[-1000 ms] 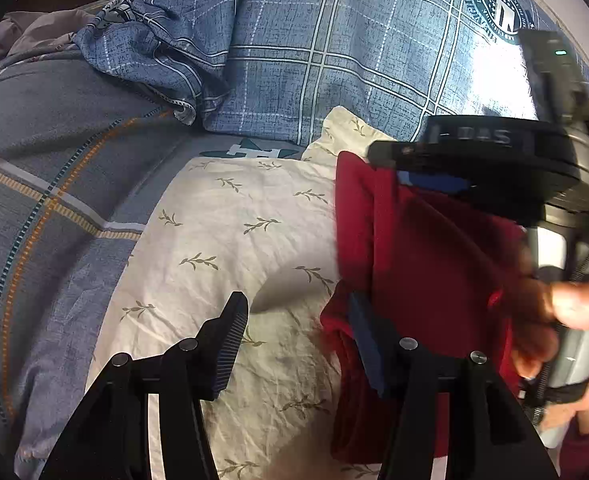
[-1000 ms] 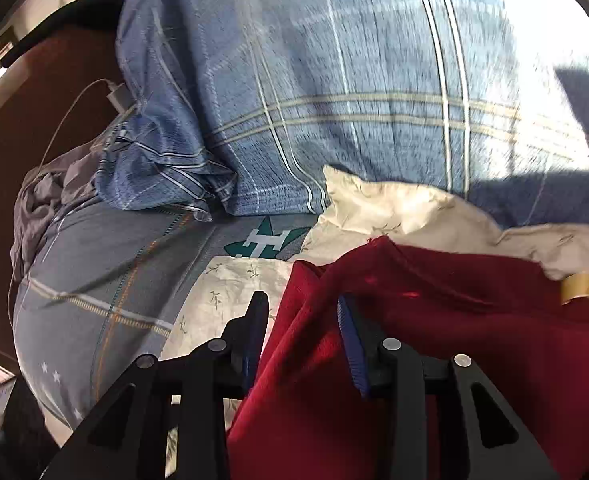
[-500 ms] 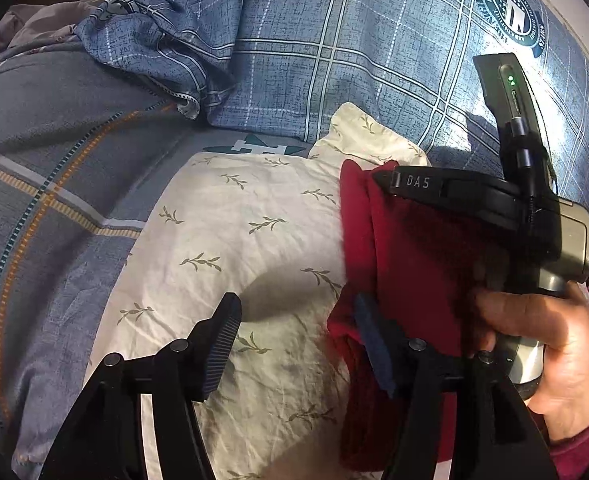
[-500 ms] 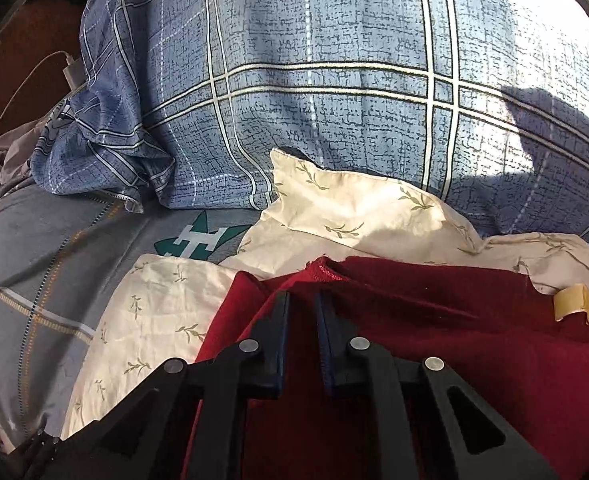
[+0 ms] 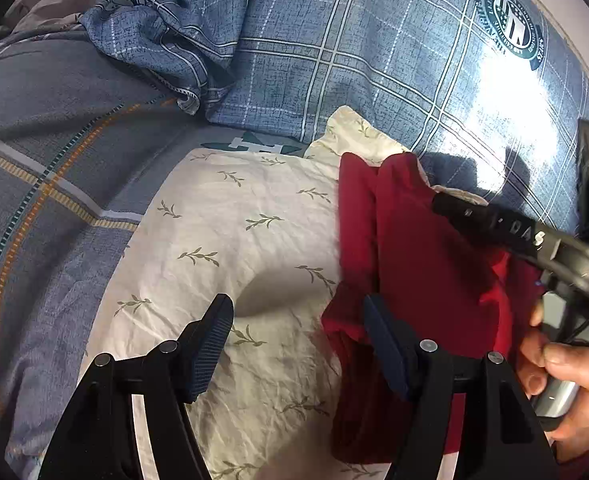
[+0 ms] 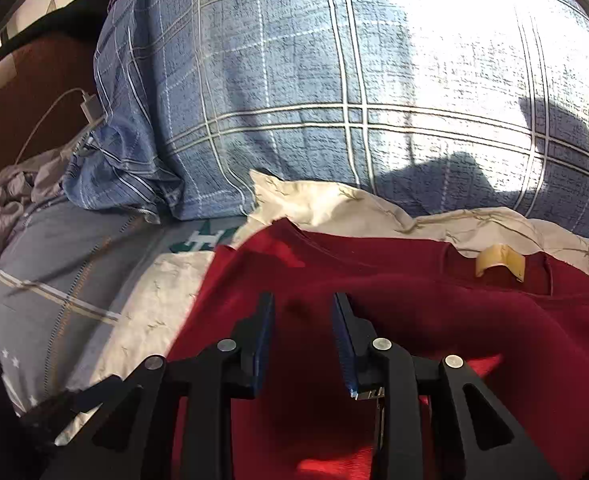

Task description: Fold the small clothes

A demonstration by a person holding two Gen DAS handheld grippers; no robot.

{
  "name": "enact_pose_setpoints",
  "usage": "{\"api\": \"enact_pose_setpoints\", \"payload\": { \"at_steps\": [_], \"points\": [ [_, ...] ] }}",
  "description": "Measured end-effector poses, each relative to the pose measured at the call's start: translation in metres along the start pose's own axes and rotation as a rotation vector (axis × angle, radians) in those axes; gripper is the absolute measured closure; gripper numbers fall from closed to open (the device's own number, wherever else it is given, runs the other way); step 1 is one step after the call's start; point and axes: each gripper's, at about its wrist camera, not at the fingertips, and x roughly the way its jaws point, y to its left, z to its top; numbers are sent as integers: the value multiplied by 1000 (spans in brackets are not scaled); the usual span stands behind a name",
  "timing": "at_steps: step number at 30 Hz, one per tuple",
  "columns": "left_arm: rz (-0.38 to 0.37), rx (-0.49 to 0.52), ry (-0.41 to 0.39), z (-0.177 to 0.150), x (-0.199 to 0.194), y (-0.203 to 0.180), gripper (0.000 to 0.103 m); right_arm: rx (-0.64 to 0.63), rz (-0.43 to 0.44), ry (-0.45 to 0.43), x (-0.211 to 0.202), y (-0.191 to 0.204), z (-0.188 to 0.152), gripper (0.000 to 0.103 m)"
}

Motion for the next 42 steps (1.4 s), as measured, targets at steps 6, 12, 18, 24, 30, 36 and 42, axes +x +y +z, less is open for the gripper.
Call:
{"api": "enact_pose_setpoints", "payload": {
  "at_steps": [6,12,18,24,30,36,42],
  "points": [
    [-46,18,22,-1,-5,4,36,22,-15,73,10,2,4,62],
    [-86,33,31,-2,-9,4,35,-5,78,122,12,40,12,29],
    [-136,27,46,-2,-10,11,33,-162,-60,221,59,74,16,21],
    [-222,-3,69,3,-8,15,30,-233,-81,172,52,66,13,74],
    [-401,11,5,7,-26,12,18,-89,96,126,19,34,31,89],
    [-289,117,0,0,-10,-6,15,-114,124,78,1,38,35,95],
    [-211,17,41,5,20,4,16,-144,128,110,-3,40,34,89]
  ]
}}
